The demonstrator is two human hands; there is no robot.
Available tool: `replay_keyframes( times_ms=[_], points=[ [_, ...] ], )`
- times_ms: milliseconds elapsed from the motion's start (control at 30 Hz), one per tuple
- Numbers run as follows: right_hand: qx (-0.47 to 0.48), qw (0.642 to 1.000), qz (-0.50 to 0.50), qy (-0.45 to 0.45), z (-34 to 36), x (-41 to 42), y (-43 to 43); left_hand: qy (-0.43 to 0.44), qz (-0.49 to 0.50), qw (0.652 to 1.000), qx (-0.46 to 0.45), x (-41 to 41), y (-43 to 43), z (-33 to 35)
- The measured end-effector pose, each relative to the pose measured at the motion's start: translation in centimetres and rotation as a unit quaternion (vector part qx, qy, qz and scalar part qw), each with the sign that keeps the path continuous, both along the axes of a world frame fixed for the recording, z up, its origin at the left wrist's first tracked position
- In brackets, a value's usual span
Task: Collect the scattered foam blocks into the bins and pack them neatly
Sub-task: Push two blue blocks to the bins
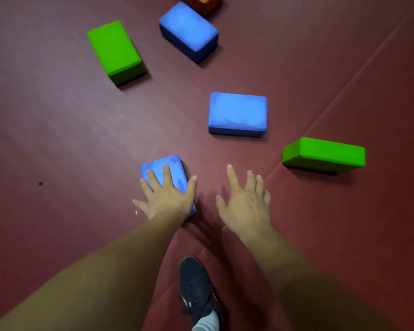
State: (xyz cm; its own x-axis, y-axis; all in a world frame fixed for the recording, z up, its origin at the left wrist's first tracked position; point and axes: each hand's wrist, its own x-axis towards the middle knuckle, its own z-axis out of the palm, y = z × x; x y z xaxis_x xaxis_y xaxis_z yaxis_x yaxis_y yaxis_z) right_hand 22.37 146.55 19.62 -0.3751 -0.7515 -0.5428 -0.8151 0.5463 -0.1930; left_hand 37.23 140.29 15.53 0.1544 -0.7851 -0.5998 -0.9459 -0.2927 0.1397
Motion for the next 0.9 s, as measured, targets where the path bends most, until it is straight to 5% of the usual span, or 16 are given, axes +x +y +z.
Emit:
replay_keyframes(
  times_ms=[600, 900],
  points=[
    [-0.024, 0.953, 0.299, 0.032, -15.1, -12.9, -16.0, -0.06, 0.311, 0.949, 0.0, -6.9, -3.7, -14.0],
    [-0.084, 0.921, 0.36, 0.122, -22.9, -16.2, -24.1, -0.102, 0.281, 0.951, -0.072, -5.6, -5.8, -22.6]
  ],
)
